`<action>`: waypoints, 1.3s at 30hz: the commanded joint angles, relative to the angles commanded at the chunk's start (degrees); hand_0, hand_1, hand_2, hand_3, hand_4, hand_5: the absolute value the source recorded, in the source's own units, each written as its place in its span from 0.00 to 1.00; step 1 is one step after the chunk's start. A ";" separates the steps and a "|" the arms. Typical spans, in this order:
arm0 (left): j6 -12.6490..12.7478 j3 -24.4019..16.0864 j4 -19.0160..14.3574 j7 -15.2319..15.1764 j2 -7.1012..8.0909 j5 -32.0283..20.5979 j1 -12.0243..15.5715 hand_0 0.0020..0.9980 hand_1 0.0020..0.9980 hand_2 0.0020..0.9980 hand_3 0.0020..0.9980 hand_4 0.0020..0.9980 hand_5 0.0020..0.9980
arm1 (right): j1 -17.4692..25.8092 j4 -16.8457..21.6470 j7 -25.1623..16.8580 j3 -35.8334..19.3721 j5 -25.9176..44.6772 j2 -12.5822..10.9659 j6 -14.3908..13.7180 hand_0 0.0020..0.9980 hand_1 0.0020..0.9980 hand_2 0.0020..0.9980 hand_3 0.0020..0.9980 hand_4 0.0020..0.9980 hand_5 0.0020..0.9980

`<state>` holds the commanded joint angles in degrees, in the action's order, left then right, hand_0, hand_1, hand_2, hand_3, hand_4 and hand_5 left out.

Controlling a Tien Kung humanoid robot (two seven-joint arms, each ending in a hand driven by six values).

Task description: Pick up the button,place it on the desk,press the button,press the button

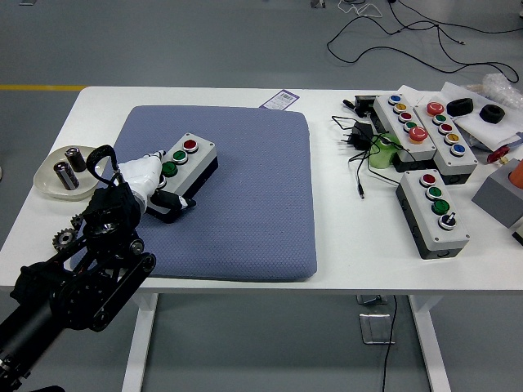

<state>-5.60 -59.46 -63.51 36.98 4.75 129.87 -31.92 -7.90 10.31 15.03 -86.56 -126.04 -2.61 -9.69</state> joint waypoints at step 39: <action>11.40 1.73 2.15 -6.54 3.24 0.13 0.27 0.00 0.02 0.07 0.26 0.94 0.34 | -0.10 0.00 -0.01 -0.04 0.41 0.04 -0.09 0.67 0.65 0.69 0.64 0.32 0.19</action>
<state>5.80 -57.73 -61.35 30.44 7.99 130.00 -31.64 -8.00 10.31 15.02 -86.60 -125.63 -2.57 -9.78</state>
